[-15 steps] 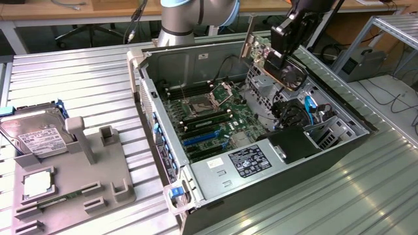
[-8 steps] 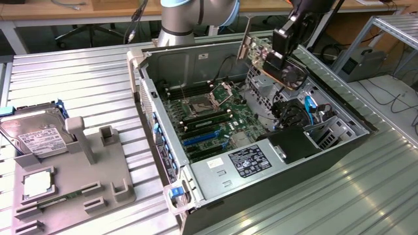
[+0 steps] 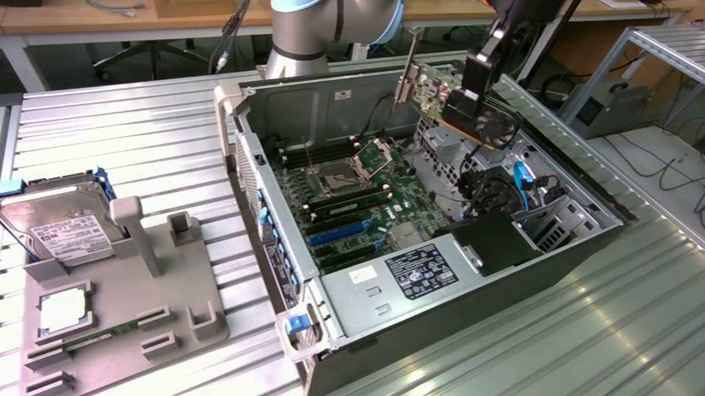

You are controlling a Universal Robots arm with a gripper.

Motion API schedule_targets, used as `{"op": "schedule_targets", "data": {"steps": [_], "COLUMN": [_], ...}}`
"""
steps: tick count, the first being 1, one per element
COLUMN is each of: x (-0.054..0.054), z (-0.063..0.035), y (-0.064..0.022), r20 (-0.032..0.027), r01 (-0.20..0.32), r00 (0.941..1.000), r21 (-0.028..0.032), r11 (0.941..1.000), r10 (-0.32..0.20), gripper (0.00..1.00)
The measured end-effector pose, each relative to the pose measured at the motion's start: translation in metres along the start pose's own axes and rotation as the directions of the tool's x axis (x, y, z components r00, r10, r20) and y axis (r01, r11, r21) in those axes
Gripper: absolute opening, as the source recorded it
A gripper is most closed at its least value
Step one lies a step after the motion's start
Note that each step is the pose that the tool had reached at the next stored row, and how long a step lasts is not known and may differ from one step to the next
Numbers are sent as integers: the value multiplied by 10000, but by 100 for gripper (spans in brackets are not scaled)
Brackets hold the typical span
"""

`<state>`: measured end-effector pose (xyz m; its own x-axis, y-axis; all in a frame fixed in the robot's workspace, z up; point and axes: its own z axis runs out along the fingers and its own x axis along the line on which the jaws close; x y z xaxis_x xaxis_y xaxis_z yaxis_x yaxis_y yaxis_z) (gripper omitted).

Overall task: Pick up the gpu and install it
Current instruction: 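Insert the gpu into the slot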

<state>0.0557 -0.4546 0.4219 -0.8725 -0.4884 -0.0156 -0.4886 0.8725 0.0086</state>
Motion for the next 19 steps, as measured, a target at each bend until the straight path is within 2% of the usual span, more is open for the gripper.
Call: {"op": "schedule_targets", "data": {"steps": [2,6,8,10,14,15,19], "x": [-1,-1,-1,-2,-2,-2,-2], "z": [3,8,11,15,25,27,34], "y": [1,2,3,3,4,4,4], "r20": [-6,-20,-25,-29,-43,-44,-47], "r01": [384,1234,1574,1988,3186,3333,4026], "r00": [9993,9924,9875,9800,9479,9428,9153], "r21": [-7,-24,-32,-42,-71,-76,-90], "r11": [9993,9924,9875,9800,9479,9428,9153], "r10": [-384,-1234,-1574,-1988,-3186,-3333,-4027], "gripper": [27,27,27,27,27,27,27]}}
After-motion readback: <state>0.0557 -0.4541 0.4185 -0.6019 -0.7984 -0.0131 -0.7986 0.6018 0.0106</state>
